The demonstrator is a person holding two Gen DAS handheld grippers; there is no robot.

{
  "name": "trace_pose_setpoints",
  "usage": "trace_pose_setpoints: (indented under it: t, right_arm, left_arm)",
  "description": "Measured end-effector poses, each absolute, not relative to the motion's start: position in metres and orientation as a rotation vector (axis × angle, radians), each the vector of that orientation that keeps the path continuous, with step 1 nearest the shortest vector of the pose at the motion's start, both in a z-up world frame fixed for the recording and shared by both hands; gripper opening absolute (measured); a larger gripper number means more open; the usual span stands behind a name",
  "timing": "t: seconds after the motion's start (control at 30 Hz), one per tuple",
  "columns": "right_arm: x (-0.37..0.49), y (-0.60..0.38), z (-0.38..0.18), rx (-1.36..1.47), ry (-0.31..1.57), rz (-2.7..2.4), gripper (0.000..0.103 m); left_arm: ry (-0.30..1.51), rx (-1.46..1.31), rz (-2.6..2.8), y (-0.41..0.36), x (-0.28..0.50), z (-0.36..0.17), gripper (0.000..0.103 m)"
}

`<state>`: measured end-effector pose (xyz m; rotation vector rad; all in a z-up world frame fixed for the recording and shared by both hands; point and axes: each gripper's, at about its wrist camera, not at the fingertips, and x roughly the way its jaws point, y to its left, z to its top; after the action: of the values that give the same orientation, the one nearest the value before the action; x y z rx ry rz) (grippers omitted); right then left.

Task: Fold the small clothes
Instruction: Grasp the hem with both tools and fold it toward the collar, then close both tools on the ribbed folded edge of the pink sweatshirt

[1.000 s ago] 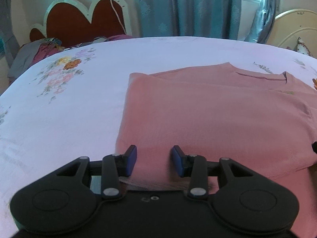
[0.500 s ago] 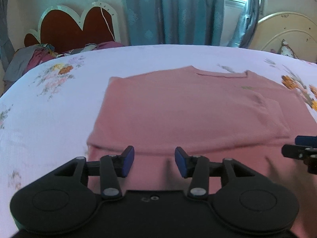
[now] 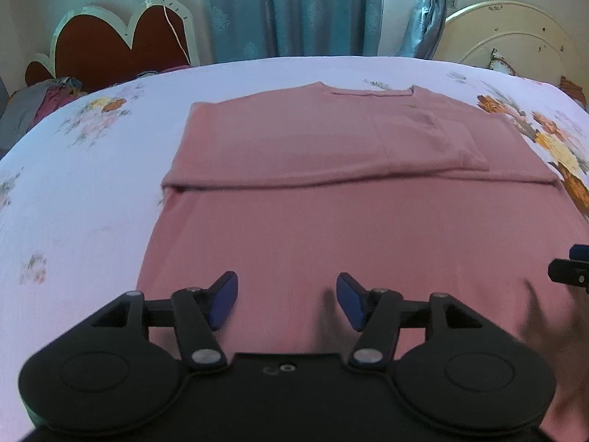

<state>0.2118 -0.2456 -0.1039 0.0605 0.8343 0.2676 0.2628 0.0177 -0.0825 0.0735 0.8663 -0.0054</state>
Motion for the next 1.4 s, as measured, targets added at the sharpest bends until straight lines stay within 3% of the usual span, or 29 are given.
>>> trace_pose_setpoints:
  t: [0.3,0.37,0.4,0.43,0.9,1.37,1.4]
  right_arm:
    - [0.156,-0.243,-0.097,0.056,0.834,0.198,0.051]
    - [0.144,-0.245,-0.096,0.052,0.831,0.18,0.065]
    - [0.139,-0.245,-0.095,0.047,0.823,0.171,0.079]
    - [0.133,-0.246,-0.094,0.04,0.813,0.164,0.08]
    - [0.089,-0.276,-0.107,0.0,0.858,0.028,0.08]
    - [0.069,-0.307,-0.125,0.146,0.932,-0.024,0.079]
    - [0.069,-0.307,-0.124,0.151,0.933,-0.023,0.075]
  left_arm:
    - [0.859,0.066,-0.018,0.043,0.205,-0.082,0.061]
    - [0.858,0.067,-0.013,0.05,0.194,-0.082,0.061]
    - [0.859,0.067,-0.01,0.054,0.189,-0.082,0.061]
    - [0.86,0.065,-0.005,0.058,0.183,-0.082,0.061]
    - [0.878,-0.02,0.084,0.11,0.13,-0.084,0.061]
    - [0.918,-0.089,0.049,0.115,0.119,-0.096,0.057]
    - [0.923,-0.1,0.044,0.116,0.117,-0.096,0.057]
